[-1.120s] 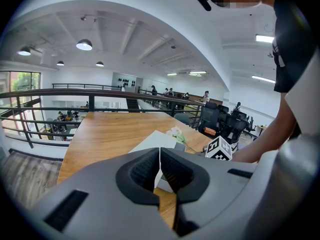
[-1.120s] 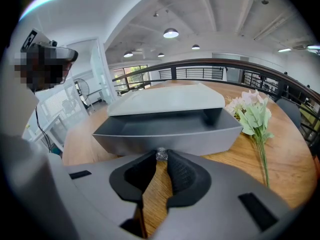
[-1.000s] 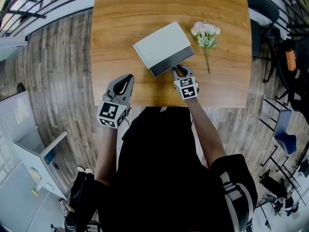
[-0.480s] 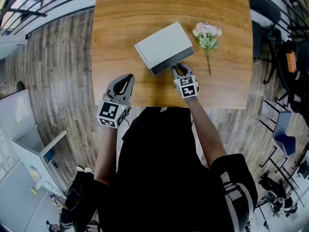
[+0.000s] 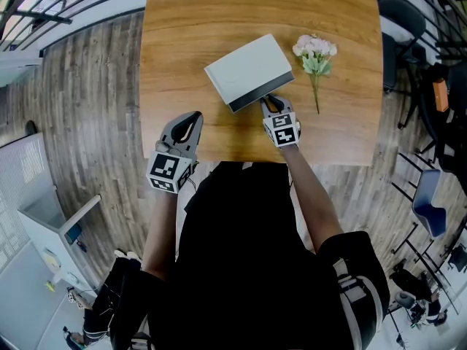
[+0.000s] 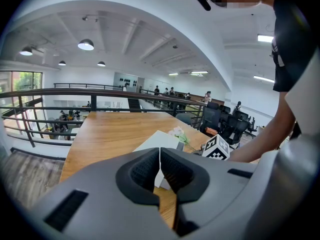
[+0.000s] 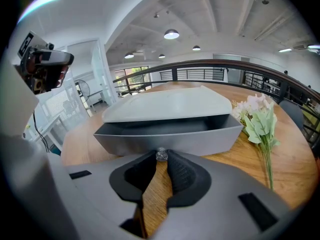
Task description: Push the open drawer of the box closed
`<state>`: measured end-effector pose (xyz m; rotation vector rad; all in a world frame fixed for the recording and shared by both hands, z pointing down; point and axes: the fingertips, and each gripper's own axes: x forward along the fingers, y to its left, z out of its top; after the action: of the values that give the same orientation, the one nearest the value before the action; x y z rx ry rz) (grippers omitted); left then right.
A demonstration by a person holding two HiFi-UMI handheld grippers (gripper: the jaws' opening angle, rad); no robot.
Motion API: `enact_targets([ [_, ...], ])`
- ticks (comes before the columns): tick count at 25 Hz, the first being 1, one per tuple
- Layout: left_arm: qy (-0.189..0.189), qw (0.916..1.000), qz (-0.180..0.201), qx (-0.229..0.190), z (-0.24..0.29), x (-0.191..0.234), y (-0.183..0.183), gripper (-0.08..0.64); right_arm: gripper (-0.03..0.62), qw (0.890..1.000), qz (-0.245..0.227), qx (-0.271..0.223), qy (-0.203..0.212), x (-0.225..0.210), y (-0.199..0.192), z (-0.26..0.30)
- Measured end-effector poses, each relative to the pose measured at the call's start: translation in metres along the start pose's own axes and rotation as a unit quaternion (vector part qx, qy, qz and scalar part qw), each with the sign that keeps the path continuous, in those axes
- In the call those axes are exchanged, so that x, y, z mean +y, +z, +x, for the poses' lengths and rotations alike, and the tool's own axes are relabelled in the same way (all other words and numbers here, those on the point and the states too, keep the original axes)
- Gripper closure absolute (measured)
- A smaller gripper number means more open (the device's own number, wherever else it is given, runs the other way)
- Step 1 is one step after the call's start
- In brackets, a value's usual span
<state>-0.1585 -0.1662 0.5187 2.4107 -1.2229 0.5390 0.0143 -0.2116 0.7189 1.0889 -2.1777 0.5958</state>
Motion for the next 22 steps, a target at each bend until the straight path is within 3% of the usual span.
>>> enact_targets([
  [22,0.011,0.9999,-0.004,-0.002,-0.005,0.006,-0.002,0.535,0.509,1.000,-0.003,-0.006,0.005,0.001,0.013,0.013],
])
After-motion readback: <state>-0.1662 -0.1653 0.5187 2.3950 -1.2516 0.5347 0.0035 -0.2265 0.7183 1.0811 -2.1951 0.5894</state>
